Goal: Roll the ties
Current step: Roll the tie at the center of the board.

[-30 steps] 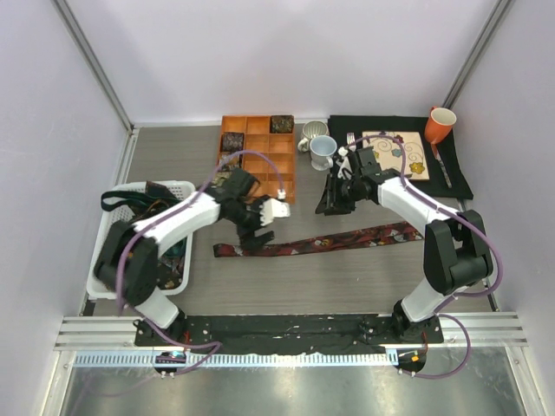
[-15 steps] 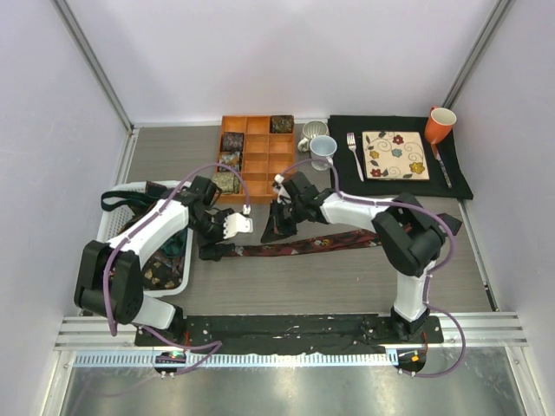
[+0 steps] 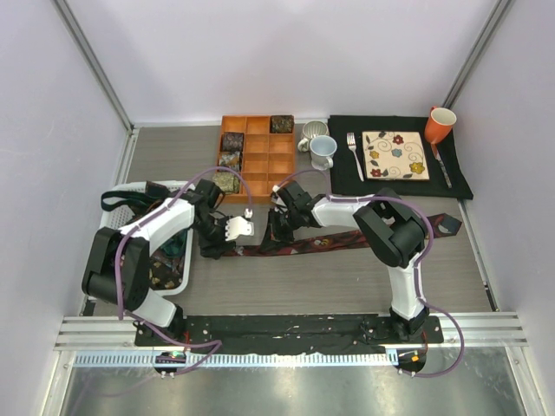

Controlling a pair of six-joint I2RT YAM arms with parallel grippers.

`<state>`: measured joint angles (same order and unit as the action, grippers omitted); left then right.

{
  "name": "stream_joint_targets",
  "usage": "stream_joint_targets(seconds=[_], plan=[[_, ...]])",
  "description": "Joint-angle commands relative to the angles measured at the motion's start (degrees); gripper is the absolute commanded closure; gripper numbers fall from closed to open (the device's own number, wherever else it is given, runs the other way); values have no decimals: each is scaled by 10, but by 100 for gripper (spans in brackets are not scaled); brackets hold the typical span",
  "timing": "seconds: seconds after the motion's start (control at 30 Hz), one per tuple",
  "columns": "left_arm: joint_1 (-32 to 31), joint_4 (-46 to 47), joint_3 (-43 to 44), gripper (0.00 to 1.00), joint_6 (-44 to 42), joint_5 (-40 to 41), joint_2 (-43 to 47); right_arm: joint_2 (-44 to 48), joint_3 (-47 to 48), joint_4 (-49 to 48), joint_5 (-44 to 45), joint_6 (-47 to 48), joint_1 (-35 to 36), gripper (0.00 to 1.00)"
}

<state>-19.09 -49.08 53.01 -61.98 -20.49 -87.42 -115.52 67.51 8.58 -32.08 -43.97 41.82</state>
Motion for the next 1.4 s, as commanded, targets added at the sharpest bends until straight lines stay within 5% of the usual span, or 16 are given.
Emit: stream_joint_targets(seconds=[0.0, 0.27, 0.53, 0.77, 0.97, 1.37], plan=[[3, -3, 9, 55, -11, -16, 0, -15, 12, -10, 20, 5, 0, 99], [-16, -59, 78, 64, 46, -138, 44, -11, 17, -6, 23, 10, 1, 98], [-96, 30, 93, 64, 141, -127, 6, 22, 26, -8, 18, 6, -3, 93], [-106, 71, 97, 64, 170, -123, -29, 92, -6, -15, 19, -12, -32, 78], [-113, 109, 90, 64, 186, -122, -54, 133, -61, -100, -12, -45, -44, 61], [-118, 137, 76, 65, 198, -139, -56, 81, -120, -263, -63, -125, -40, 56]])
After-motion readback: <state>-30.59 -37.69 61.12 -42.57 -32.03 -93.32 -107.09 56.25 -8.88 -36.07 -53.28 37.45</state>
